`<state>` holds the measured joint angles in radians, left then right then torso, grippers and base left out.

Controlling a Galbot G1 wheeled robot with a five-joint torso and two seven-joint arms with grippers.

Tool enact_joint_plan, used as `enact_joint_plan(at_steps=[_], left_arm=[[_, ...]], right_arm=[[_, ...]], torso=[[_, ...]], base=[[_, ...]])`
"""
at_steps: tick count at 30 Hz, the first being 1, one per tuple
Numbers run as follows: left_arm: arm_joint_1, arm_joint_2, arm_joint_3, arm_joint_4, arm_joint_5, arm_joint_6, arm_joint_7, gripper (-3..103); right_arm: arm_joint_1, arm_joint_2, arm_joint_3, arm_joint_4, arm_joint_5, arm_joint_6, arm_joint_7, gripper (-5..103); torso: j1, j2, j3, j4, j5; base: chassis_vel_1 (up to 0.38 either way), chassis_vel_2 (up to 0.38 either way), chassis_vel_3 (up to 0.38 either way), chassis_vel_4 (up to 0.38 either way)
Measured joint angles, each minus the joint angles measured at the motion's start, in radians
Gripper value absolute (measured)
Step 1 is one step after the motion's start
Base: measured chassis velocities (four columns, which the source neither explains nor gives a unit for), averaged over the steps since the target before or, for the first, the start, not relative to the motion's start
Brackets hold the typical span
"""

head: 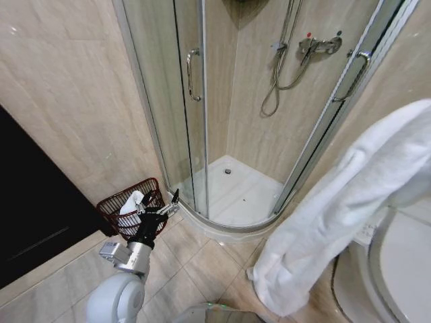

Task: Discard the used towel into the hamper.

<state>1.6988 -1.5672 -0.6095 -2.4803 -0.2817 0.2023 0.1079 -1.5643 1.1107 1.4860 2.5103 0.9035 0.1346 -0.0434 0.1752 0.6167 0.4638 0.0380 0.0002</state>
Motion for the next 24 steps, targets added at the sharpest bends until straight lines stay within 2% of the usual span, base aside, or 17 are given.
enact_joint_plan(at_steps=[10, 24], left_arm=[[0.0, 0.0, 0.0, 0.0, 0.0, 0.0, 0.0, 100], [0.0, 0.0, 0.0, 0.0, 0.0, 0.0, 0.0, 100]], right_arm=[[0.072, -0.106, 0.06, -0.005, 0.037, 0.003, 0.058, 8], [0.083, -0.137, 0.115, -0.008, 0.065, 0.01, 0.059, 8]], torso=[[0.001, 0.003, 0.001, 0.0002, -0.0004], [0.027, 0.064, 0.037, 0.0001, -0.0002]], base=[[0.0, 0.0, 0.0, 0.0], [0.0, 0.0, 0.0, 0.0]])
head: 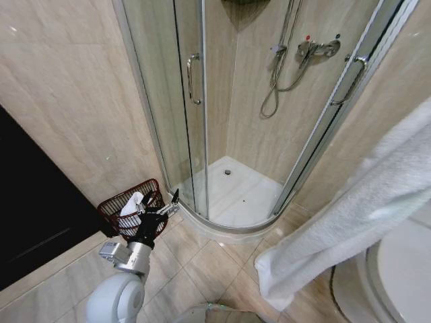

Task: Discard the used towel into the hamper.

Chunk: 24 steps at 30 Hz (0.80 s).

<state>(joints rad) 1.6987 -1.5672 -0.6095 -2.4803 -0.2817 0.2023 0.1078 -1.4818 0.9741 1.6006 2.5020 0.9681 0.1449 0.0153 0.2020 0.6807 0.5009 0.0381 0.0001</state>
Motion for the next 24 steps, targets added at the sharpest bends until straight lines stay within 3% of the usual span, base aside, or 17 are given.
enact_joint_plan(at_steps=[24], left_arm=[[0.0, 0.0, 0.0, 0.0, 0.0, 0.0, 0.0, 100]], right_arm=[[0.036, -0.099, 0.065, -0.004, 0.042, 0.008, 0.006, 8]], torso=[[0.046, 0.107, 0.061, 0.0, -0.0001]], base=[[0.0, 0.0, 0.0, 0.0]])
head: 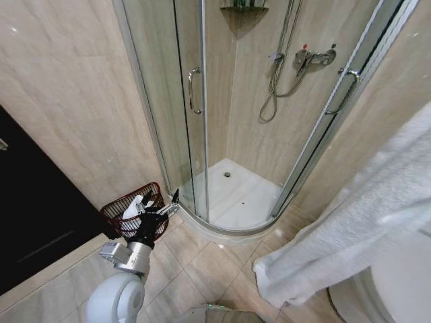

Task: Discard the used towel into the hamper.

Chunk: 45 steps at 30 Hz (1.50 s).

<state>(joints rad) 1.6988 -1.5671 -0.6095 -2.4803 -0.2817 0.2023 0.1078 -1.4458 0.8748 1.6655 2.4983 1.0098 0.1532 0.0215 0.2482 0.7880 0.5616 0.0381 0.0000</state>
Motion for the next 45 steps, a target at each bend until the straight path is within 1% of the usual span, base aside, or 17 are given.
enact_joint_plan(at_steps=[9, 13, 17, 23, 26, 28, 30, 34, 37, 38, 43, 45], left_arm=[[0.0, 0.0, 0.0, 0.0, 0.0, 0.0, 0.0, 100], [0.0, 0.0, 0.0, 0.0, 0.0, 0.0, 0.0, 100], [0.0, 0.0, 0.0, 0.0, 0.0, 0.0, 0.0, 100], [0.0, 0.0, 0.0, 0.0, 0.0, 0.0, 0.0, 100], [0.0, 0.0, 0.0, 0.0, 0.0, 0.0, 0.0, 100], [0.0, 0.0, 0.0, 0.0, 0.0, 0.0, 0.0, 100], [0.0, 0.0, 0.0, 0.0, 0.0, 0.0, 0.0, 100], [0.0, 0.0, 0.0, 0.0, 0.0, 0.0, 0.0, 100], [0.0, 0.0, 0.0, 0.0, 0.0, 0.0, 0.0, 100], [0.0, 0.0, 0.0, 0.0, 0.0, 0.0, 0.0, 100], [0.0, 0.0, 0.0, 0.0, 0.0, 0.0, 0.0, 100], [0.0, 0.0, 0.0, 0.0, 0.0, 0.0, 0.0, 100]], right_arm=[[0.023, -0.007, -0.02, -0.012, -0.001, 0.004, 0.011, 8], [0.027, -0.011, -0.022, -0.015, -0.001, 0.004, 0.011, 8], [0.03, -0.02, -0.023, -0.02, -0.002, 0.005, 0.009, 8], [0.031, -0.025, -0.023, -0.02, -0.002, 0.004, 0.007, 8], [0.033, -0.042, -0.004, -0.025, 0.01, 0.004, 0.011, 8], [0.031, -0.046, 0.006, -0.027, 0.016, 0.003, 0.011, 8], [0.022, -0.055, 0.03, -0.031, 0.031, 0.003, 0.01, 8], [0.021, -0.065, 0.042, -0.039, 0.036, 0.003, 0.009, 8], [0.015, -0.078, 0.07, -0.052, 0.047, 0.004, 0.008, 8], [0.015, -0.078, 0.07, -0.052, 0.047, 0.004, 0.008, 8], [0.007, -0.079, 0.09, -0.062, 0.057, 0.009, 0.001, 8], [0.005, -0.077, 0.091, -0.062, 0.058, 0.01, -0.001, 8]], torso=[[0.019, 0.046, 0.027, 0.0, 0.0001], [0.025, 0.058, 0.034, 0.0, 0.0001], [0.035, 0.083, 0.048, 0.0001, 0.0], [0.045, 0.105, 0.06, 0.0, 0.0001], [0.053, 0.122, 0.069, 0.0002, 0.0], [0.055, 0.126, 0.071, 0.0002, 0.0], [0.062, 0.142, 0.08, -0.0002, 0.0], [0.068, 0.156, 0.089, 0.0, 0.0], [0.077, 0.176, 0.099, 0.0, 0.0], [0.077, 0.176, 0.099, 0.0, 0.0], [0.089, 0.205, 0.115, 0.0, 0.0], [0.091, 0.21, 0.118, 0.0, 0.0001]], base=[[0.0, 0.0, 0.0, 0.0], [0.0, 0.0, 0.0, 0.0], [0.0, 0.0, 0.0, 0.0], [0.0, 0.0, 0.0, 0.0], [0.0, 0.0, 0.0, 0.0], [0.0, 0.0, 0.0, 0.0], [0.0, 0.0, 0.0, 0.0], [0.0, 0.0, 0.0, 0.0], [0.0, 0.0, 0.0, 0.0], [0.0, 0.0, 0.0, 0.0], [0.0, 0.0, 0.0, 0.0], [0.0, 0.0, 0.0, 0.0]])
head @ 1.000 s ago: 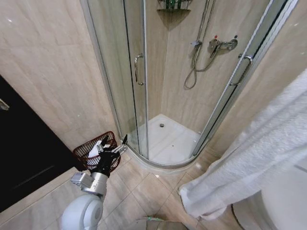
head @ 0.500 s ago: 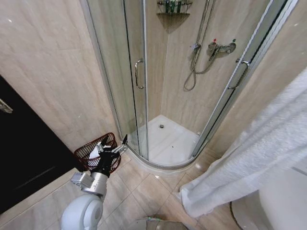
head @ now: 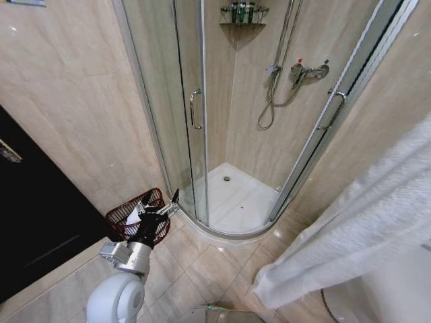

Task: Discard the used towel into the hamper.

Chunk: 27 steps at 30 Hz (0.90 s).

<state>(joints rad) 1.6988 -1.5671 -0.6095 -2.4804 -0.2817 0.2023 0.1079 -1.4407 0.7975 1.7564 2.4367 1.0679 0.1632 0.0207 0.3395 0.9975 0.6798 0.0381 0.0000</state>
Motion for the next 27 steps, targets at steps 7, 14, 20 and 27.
enact_joint_plan(at_steps=[7, 14, 20, 27], left_arm=[[0.0, 0.0, 0.0, 0.0, 0.0, 0.0, 0.0, 100], [0.0, 0.0, 0.0, 0.0, 0.0, 0.0, 0.0, 100], [0.0, 0.0, 0.0, 0.0, 0.0, 0.0, 0.0, 100], [0.0, 0.0, 0.0, 0.0, 0.0, 0.0, 0.0, 100]], right_arm=[[0.007, -0.003, -0.008, -0.001, 0.0, 0.0, -0.001, 8], [0.016, -0.019, -0.01, -0.007, -0.002, -0.001, -0.001, 8], [0.028, -0.025, -0.018, -0.012, -0.002, -0.002, -0.001, 8], [0.033, -0.036, -0.017, -0.018, -0.003, -0.003, -0.001, 8]], torso=[[0.015, 0.034, 0.019, 0.0001, 0.0], [0.03, 0.068, 0.038, 0.0, 0.0], [0.047, 0.105, 0.058, 0.0, 0.0], [0.062, 0.139, 0.077, 0.0001, -0.0001]], base=[[0.0, 0.0, 0.0, 0.0], [0.0, 0.0, 0.0, 0.0], [0.0, 0.0, 0.0, 0.0], [0.0, 0.0, 0.0, 0.0]])
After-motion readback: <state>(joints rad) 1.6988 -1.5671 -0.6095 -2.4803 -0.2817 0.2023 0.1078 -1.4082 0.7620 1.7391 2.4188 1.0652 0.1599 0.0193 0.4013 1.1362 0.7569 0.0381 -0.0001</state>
